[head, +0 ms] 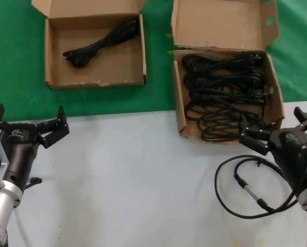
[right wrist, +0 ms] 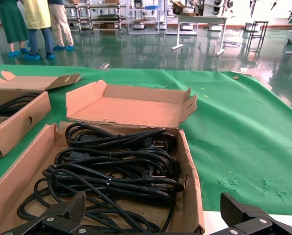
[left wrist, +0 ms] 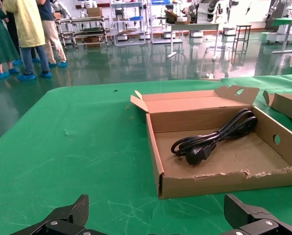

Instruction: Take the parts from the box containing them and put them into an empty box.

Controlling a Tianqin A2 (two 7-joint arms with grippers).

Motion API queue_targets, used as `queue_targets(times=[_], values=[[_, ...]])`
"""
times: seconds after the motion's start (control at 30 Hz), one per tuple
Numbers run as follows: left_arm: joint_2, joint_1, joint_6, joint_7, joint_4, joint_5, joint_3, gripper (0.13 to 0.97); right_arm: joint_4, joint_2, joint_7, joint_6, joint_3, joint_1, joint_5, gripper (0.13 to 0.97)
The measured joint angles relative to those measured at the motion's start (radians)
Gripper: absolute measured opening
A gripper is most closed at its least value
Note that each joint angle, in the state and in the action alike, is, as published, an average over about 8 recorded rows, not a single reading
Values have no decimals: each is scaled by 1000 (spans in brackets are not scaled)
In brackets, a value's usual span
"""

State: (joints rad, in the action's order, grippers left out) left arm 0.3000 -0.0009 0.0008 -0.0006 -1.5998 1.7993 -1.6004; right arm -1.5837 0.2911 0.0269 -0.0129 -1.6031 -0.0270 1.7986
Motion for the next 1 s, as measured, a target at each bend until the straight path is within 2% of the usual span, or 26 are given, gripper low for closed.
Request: queue_targets(times=[1.0], values=[[0,0,0,0,0,0,0,966,0,0,0,0,0,0,0,966]])
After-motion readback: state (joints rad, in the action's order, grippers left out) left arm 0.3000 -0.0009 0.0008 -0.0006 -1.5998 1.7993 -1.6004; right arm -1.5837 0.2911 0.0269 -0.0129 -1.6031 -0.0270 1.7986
